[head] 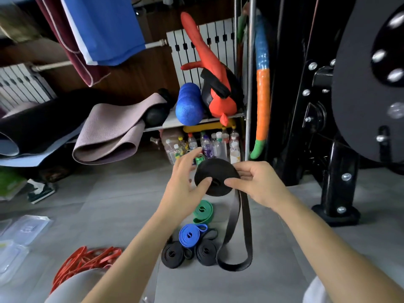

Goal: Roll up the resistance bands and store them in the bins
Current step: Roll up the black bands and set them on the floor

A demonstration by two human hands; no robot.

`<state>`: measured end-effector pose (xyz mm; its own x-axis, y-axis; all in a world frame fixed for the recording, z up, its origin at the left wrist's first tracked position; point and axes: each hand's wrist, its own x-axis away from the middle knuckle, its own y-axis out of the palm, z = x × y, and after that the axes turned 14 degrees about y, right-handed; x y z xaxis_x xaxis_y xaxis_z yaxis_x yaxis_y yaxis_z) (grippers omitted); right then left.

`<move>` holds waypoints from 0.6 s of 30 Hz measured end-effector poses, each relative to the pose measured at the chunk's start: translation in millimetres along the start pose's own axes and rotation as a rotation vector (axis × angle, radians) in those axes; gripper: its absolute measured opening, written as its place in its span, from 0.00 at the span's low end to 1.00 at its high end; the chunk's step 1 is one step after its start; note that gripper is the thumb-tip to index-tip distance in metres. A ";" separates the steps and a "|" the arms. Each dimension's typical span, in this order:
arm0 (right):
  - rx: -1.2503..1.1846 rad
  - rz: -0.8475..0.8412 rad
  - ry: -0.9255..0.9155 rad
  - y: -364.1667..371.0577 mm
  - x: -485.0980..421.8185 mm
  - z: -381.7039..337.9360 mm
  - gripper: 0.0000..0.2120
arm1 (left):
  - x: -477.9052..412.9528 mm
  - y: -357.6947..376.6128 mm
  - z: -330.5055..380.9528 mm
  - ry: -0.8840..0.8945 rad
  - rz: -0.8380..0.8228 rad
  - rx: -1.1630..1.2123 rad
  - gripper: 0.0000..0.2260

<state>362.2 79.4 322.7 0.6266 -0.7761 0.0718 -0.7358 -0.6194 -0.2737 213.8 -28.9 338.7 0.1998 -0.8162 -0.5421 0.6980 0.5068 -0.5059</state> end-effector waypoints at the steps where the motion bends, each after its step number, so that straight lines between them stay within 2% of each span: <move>1: 0.032 -0.011 0.014 -0.7 0.2 -0.2 0.15 | -2.9 -5.5 1.2 0.105 -0.101 -0.111 0.27; 4: 0.114 -0.015 0.007 -3.1 1.0 -0.1 0.14 | -13.5 -9.1 6.8 0.285 -0.419 -0.441 0.27; 6: 0.133 0.004 0.000 -4.9 1.8 -0.3 0.14 | -17.4 -6.8 8.9 0.266 -0.451 -0.468 0.25; 10: 0.022 0.048 -0.017 -6.5 4.5 -3.4 0.15 | -20.6 -5.1 3.2 0.111 -0.307 -0.297 0.23; 14: -0.006 0.100 -0.029 -12.8 3.6 -5.9 0.20 | -18.9 -0.3 6.9 -0.099 -0.053 0.089 0.27; 18: -0.106 0.140 -0.002 -20.2 4.9 -8.2 0.18 | -15.9 7.7 16.9 -0.237 0.182 0.457 0.23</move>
<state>378.0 87.1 336.4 0.5162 -0.8556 0.0380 -0.8390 -0.5141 -0.1783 227.5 -16.6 354.8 0.4579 -0.7934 -0.4010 0.8549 0.5167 -0.0461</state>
